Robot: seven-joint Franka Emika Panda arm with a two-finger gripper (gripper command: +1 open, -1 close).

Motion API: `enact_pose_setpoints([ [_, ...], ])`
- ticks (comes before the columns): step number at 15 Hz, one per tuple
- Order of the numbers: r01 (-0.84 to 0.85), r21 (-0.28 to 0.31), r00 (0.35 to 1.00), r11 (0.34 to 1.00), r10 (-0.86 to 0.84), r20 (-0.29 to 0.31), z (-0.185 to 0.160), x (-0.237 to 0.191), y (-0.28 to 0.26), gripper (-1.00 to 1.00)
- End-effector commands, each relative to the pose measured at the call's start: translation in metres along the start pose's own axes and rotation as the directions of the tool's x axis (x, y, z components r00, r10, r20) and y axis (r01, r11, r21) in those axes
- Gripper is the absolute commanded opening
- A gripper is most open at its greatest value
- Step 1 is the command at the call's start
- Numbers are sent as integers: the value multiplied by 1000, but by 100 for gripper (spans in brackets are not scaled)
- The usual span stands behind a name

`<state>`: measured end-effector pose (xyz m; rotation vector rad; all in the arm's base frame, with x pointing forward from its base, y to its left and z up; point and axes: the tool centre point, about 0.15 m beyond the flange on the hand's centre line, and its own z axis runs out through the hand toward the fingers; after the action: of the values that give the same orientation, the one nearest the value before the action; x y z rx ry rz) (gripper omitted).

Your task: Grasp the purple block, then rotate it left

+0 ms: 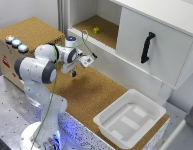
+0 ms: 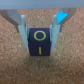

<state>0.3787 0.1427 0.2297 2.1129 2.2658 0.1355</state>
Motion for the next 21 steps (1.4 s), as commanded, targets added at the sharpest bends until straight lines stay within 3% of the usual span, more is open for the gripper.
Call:
enact_pose_setpoints([
  [1,-25,79,999,997,27,-20,13,-3,22,100],
  [8,-35,53,989,998,42,-140,-67,-22,-1,100],
  [11,-141,11,967,990,140,-215,-105,-57,-33,100],
  [15,-427,-5,893,904,422,-155,-134,-79,-58,100],
  [21,-427,-5,893,904,422,-155,-134,-79,-58,100],
])
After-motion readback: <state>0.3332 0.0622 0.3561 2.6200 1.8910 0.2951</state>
